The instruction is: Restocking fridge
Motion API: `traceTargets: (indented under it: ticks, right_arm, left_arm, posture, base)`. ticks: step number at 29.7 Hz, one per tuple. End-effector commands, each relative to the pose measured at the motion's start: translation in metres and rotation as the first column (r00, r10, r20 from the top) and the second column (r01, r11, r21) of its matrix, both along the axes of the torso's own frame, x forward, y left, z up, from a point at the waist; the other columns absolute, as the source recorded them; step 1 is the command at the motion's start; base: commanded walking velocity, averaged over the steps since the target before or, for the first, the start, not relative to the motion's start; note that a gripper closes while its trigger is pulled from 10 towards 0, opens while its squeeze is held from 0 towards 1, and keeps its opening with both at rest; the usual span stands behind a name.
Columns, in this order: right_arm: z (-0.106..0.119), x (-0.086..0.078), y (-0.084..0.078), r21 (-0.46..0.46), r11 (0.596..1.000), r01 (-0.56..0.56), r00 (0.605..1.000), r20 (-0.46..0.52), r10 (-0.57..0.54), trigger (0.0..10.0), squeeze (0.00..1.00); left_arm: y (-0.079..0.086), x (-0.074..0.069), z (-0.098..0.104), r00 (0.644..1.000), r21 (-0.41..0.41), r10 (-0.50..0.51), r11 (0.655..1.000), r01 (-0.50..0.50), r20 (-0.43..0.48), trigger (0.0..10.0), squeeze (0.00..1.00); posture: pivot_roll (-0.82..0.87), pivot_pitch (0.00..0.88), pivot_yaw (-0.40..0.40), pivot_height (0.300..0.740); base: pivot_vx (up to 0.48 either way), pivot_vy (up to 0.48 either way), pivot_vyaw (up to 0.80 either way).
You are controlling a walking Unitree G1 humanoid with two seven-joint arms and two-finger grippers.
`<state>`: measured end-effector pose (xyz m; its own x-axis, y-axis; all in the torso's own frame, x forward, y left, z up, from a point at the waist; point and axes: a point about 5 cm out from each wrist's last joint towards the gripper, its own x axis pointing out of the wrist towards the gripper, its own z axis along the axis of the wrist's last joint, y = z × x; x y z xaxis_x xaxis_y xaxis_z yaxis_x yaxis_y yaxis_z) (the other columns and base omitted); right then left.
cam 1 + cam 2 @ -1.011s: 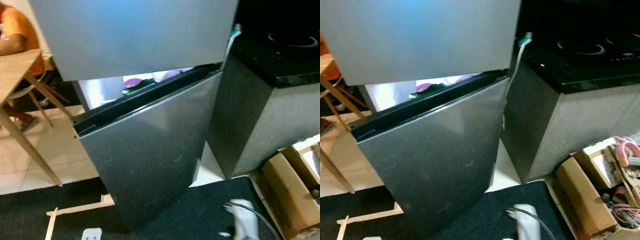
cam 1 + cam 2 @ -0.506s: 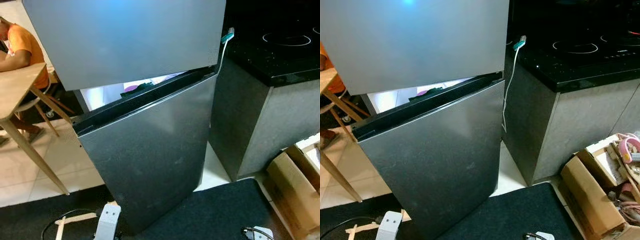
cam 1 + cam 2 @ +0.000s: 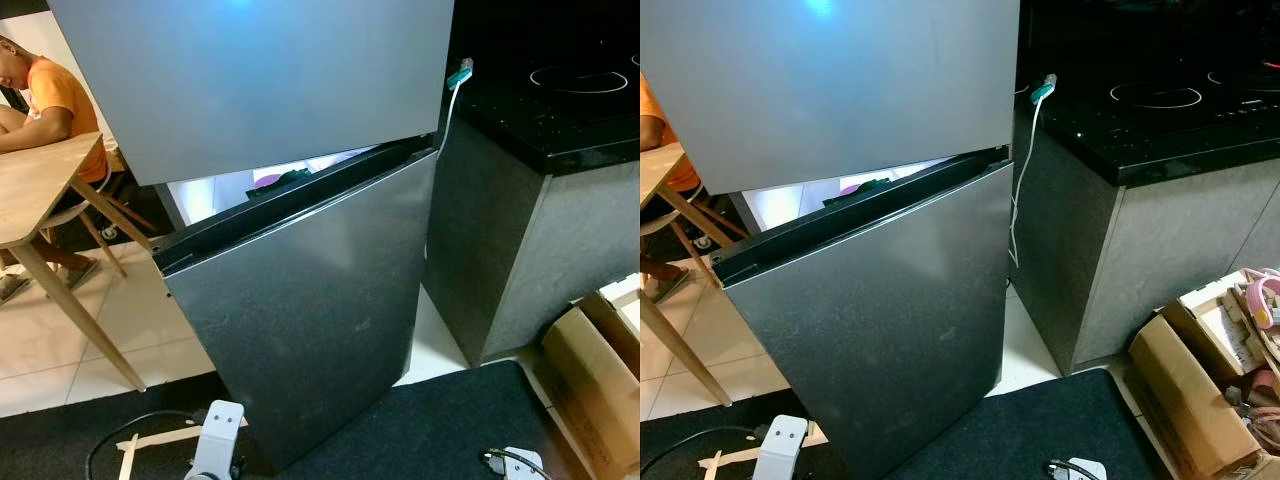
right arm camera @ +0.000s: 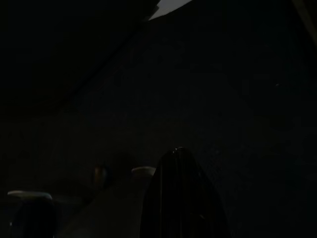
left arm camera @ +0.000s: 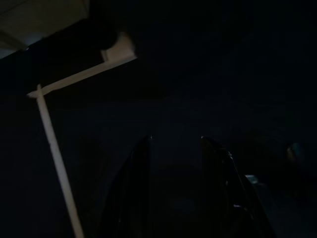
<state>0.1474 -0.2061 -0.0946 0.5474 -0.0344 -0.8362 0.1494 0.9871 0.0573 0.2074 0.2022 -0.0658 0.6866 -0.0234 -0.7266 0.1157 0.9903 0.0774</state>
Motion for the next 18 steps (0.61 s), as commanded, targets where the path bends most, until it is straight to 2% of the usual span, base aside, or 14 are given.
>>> traceTargets:
  ticks: [1, 11, 13, 18]
  right_arm:
    - [-0.002, -0.001, 0.006, -0.005, 0.999, -0.032, 0.999, -0.010, 0.032, 10.0, 0.00]
    - [-0.002, 0.003, 0.016, -0.010, 0.996, -0.088, 0.996, -0.011, 0.088, 10.0, 0.00]
    - [-0.001, 0.006, 0.020, -0.030, 0.987, -0.158, 0.987, -0.012, 0.158, 10.0, 0.00]
    - [-0.001, 0.009, 0.026, -0.042, 0.975, -0.218, 0.976, -0.010, 0.217, 10.0, 0.00]
  left_arm:
    - [0.000, 0.001, 0.001, 1.000, -0.011, 0.005, 1.000, -0.005, 0.018, 10.0, 0.00]
    - [-0.006, 0.007, 0.005, 0.998, -0.042, -0.001, 0.999, 0.003, 0.060, 10.0, 0.00]
    - [-0.007, 0.009, 0.007, 0.997, -0.046, -0.004, 0.999, 0.007, 0.072, 10.0, 0.00]
    - [-0.009, 0.011, 0.008, 0.996, -0.050, -0.010, 0.999, 0.014, 0.088, 10.0, 0.00]
  posture:
    - [-0.10, 0.019, 0.081, 0.734]
    - [-0.10, 0.023, 0.066, 0.734]
    - [-0.10, 0.021, 0.062, 0.734]
    - [-0.09, 0.016, 0.044, 0.734]
  base:
    - [0.251, 0.000, 0.00]
    - [0.281, 0.000, 0.00]
    - [0.332, 0.000, 0.00]
    - [0.330, 0.000, 0.00]
